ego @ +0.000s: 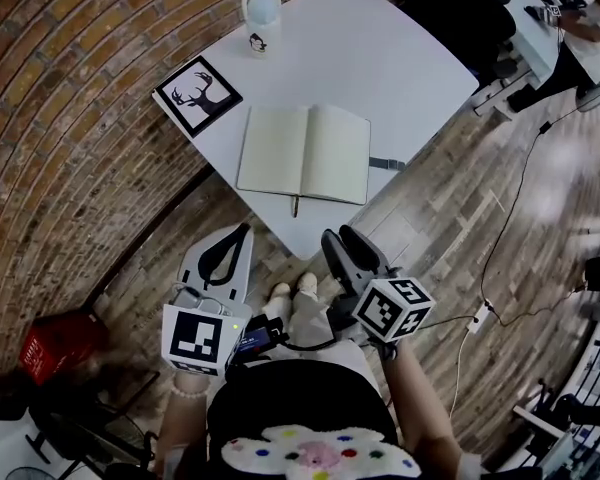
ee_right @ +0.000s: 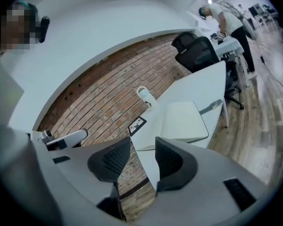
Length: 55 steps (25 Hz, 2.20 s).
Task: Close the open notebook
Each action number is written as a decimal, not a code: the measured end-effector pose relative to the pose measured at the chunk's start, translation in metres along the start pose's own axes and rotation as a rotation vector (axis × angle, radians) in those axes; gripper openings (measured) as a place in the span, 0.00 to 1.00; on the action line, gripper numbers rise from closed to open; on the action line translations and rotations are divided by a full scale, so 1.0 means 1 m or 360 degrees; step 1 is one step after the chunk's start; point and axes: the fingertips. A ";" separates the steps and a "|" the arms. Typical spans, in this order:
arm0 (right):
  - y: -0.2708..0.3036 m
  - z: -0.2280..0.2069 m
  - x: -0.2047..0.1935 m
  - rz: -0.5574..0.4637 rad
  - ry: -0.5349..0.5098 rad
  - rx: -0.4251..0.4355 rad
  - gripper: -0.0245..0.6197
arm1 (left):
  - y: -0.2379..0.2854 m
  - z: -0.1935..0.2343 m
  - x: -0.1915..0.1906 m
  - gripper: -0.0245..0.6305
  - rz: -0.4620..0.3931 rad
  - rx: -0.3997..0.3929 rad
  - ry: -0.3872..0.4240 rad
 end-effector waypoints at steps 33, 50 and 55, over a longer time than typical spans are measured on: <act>0.095 -0.071 -0.021 0.0007 0.1218 -0.0005 0.43 | 0.016 0.014 -0.032 0.06 0.0187 0.0193 -0.0086; 0.101 -0.083 -0.013 -0.0101 0.1310 -0.0015 0.43 | 0.026 0.023 -0.033 0.06 0.0173 0.0206 -0.0125; 0.101 -0.083 -0.009 -0.0099 0.1215 -0.0017 0.43 | 0.026 0.023 -0.034 0.06 0.0184 0.0207 -0.0138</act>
Point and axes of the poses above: the fingertips, and each gripper's own axes: y forward along the fingers, z to its left, x out of its top, and after that the axes turned 5 degrees about y, right-handed
